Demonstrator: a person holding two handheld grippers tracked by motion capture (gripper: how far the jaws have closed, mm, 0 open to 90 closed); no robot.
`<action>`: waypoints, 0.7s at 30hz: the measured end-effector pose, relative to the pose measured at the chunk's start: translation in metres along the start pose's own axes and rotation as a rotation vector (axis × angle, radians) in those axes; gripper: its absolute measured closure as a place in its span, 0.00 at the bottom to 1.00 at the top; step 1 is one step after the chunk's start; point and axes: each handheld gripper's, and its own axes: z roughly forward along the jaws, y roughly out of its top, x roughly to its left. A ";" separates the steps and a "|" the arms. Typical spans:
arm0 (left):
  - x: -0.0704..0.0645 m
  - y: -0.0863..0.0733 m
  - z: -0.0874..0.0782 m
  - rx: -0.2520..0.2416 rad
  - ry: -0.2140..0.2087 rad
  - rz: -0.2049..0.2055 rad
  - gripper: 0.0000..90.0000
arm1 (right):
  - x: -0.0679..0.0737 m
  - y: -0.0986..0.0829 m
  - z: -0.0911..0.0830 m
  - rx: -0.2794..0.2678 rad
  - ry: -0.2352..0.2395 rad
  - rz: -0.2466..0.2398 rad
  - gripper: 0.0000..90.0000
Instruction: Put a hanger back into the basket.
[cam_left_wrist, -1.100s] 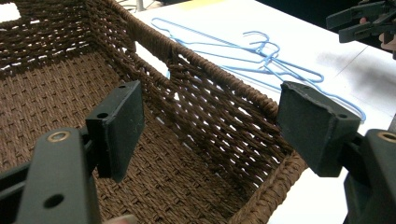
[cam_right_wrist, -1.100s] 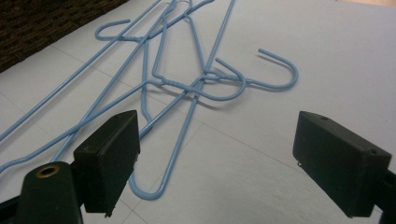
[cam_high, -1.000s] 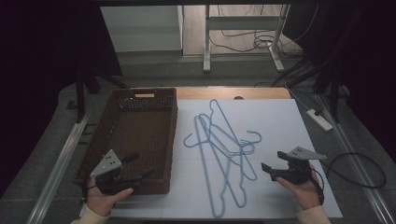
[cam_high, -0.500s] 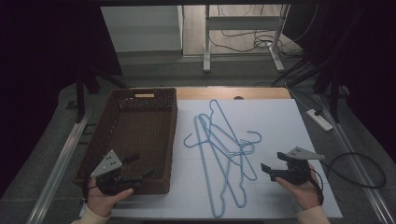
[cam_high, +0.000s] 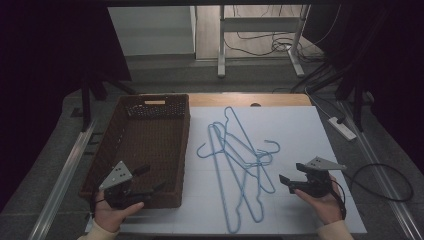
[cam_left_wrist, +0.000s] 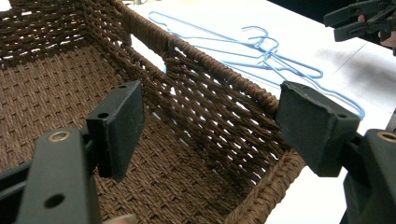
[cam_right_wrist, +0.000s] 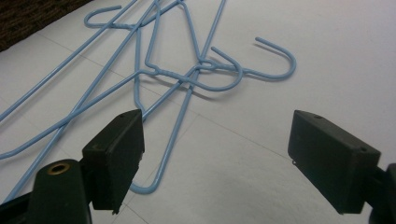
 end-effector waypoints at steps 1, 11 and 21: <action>0.000 0.000 0.000 -0.001 0.000 0.000 0.27 | 0.000 0.001 0.000 -0.001 0.001 -0.001 0.22; 0.001 0.001 -0.002 -0.001 0.002 -0.004 0.27 | 0.006 0.011 0.004 0.027 -0.003 -0.004 0.24; 0.001 0.001 -0.002 0.002 -0.003 -0.007 0.27 | 0.031 0.025 0.016 0.084 0.010 -0.007 0.27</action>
